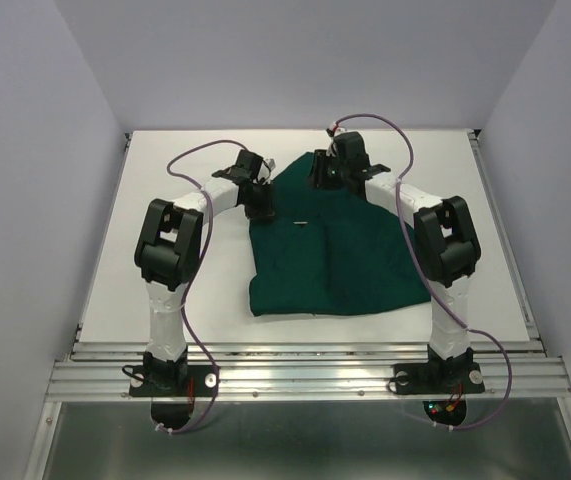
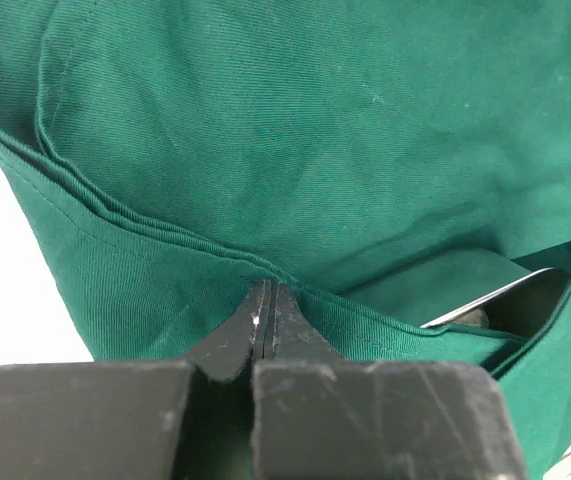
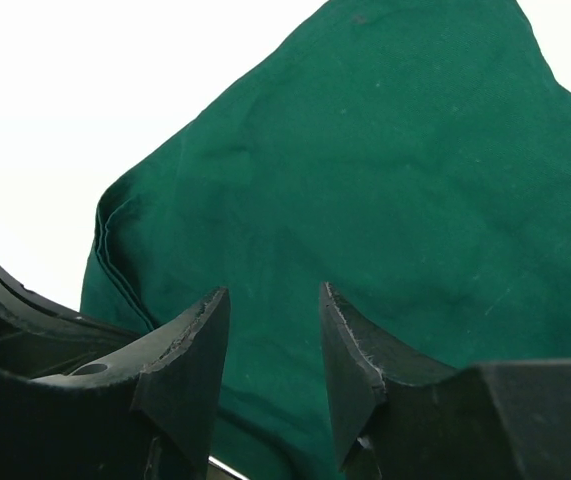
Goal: Prepare the surgical pack
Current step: Pack the surgical kit at the center of the board.
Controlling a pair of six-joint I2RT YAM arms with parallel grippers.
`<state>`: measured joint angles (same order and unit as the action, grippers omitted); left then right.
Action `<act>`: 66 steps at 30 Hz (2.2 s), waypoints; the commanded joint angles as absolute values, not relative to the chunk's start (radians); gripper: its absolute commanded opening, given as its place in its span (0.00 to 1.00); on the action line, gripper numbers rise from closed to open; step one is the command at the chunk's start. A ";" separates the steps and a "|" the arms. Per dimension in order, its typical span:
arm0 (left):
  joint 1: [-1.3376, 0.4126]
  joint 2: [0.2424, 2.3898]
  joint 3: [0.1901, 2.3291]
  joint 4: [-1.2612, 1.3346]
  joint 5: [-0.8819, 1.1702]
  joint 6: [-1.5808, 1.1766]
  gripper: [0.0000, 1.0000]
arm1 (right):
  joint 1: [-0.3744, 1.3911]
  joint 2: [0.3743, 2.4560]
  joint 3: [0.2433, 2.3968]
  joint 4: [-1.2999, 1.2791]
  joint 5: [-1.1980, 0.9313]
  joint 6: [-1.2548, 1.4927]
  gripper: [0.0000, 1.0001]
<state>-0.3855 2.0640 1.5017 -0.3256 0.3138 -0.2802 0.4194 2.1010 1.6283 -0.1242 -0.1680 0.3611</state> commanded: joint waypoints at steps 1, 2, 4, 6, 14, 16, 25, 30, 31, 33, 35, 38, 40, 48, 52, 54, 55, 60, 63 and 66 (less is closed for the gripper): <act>-0.406 2.056 1.545 -0.394 0.310 -0.235 0.00 | 0.419 2.108 1.669 -0.121 -0.169 0.345 0.47; -0.407 2.051 1.546 -0.399 0.307 -0.232 0.00 | 0.419 2.109 1.669 -0.124 -0.172 0.345 0.47; -0.410 2.043 1.554 -0.405 0.302 -0.222 0.00 | 0.419 2.111 1.671 -0.129 -0.178 0.344 0.47; -0.411 2.030 1.557 -0.413 0.288 -0.215 0.00 | 0.419 2.115 1.671 -0.135 -0.189 0.341 0.47; -0.411 1.987 1.603 -0.408 0.226 -0.210 0.00 | 0.419 2.128 1.703 -0.147 -0.163 0.327 0.47; -0.411 1.962 1.606 -0.396 0.197 -0.212 0.00 | 0.410 2.144 1.739 -0.164 -0.140 0.311 0.50; -0.376 1.968 1.576 -0.402 0.123 -0.258 0.00 | 0.399 2.414 2.161 -0.314 -0.023 0.212 0.68; -0.361 1.956 1.526 -0.364 0.115 -0.275 0.00 | 0.399 2.511 2.270 -0.307 0.107 0.130 0.75; -0.359 1.962 1.529 -0.368 0.112 -0.275 0.00 | 0.399 2.540 2.304 -0.308 0.120 0.121 0.77; -0.356 1.983 1.532 -0.374 0.106 -0.275 0.00 | 0.399 2.568 2.333 -0.307 0.147 0.097 0.77; -0.351 2.014 1.542 -0.379 0.101 -0.275 0.00 | 0.399 2.600 2.361 -0.301 0.153 0.080 0.78; -0.351 2.052 1.559 -0.400 0.081 -0.275 0.00 | 0.399 2.632 2.375 -0.275 0.137 0.064 0.78; -0.351 2.062 1.555 -0.399 0.075 -0.272 0.00 | 0.399 2.648 2.379 -0.256 0.121 0.063 0.79; -0.350 2.080 1.545 -0.405 0.054 -0.268 0.00 | 0.399 2.651 2.356 -0.215 0.113 0.051 0.78; -0.344 2.023 1.549 -0.385 0.037 -0.267 0.00 | 0.399 2.587 2.313 -0.148 0.118 0.048 0.77; -0.336 2.000 1.562 -0.385 0.035 -0.267 0.00 | 0.399 2.553 2.257 -0.106 0.124 0.046 0.77; -0.328 1.994 1.568 -0.387 0.034 -0.270 0.00 | 0.399 2.537 2.237 -0.065 0.136 0.046 0.77; -0.321 1.937 1.536 -0.345 0.026 -0.281 0.00 | 0.399 2.488 2.141 0.052 0.219 0.041 0.77; -0.318 1.953 1.534 -0.347 0.025 -0.284 0.00 | 0.399 2.511 2.158 0.052 0.233 0.040 0.78; -0.316 1.982 1.534 -0.342 0.023 -0.288 0.00 | 0.399 2.525 2.172 0.052 0.230 0.052 0.79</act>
